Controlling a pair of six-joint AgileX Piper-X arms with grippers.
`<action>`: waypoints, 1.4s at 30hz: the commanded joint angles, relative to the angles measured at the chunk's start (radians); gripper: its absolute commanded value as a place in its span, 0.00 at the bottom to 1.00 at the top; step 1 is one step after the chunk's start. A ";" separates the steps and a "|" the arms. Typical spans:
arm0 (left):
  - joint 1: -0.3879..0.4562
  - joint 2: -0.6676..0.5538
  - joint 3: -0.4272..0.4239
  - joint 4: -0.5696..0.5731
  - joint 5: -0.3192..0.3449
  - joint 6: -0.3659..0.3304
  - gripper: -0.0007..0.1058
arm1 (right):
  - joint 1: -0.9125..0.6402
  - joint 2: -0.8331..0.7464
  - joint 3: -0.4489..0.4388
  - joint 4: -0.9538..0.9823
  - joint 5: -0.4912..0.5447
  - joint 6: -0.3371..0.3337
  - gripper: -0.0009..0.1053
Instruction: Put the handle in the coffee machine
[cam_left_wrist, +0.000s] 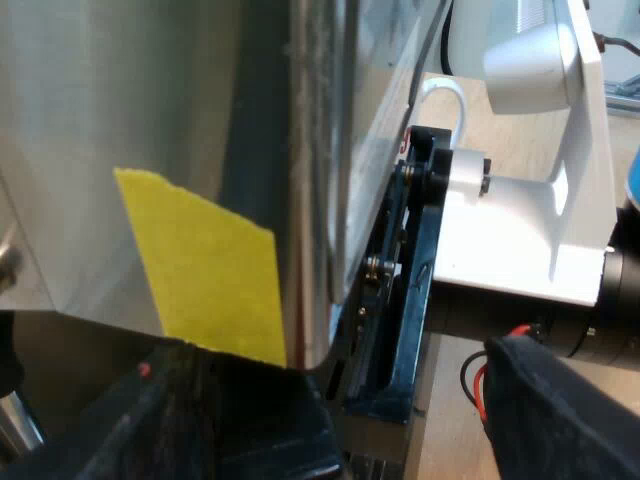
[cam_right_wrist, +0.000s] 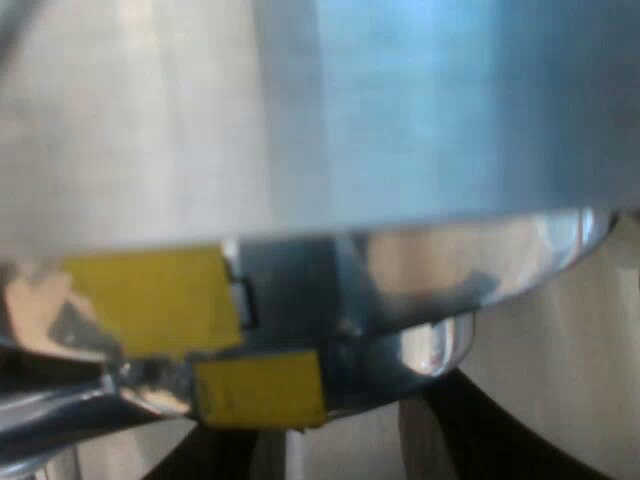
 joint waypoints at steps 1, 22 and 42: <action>-0.005 -0.011 -0.009 -0.002 0.024 0.004 0.59 | -0.008 -0.105 -0.047 -0.148 -0.022 -0.002 0.31; 0.159 -0.107 -0.016 -0.002 0.044 -0.070 0.57 | -0.002 -0.115 -0.047 -0.163 -0.029 0.001 0.31; 0.003 -0.111 -0.129 -0.073 -0.441 -0.313 0.01 | -0.002 -0.115 -0.047 -0.163 -0.028 -0.006 0.31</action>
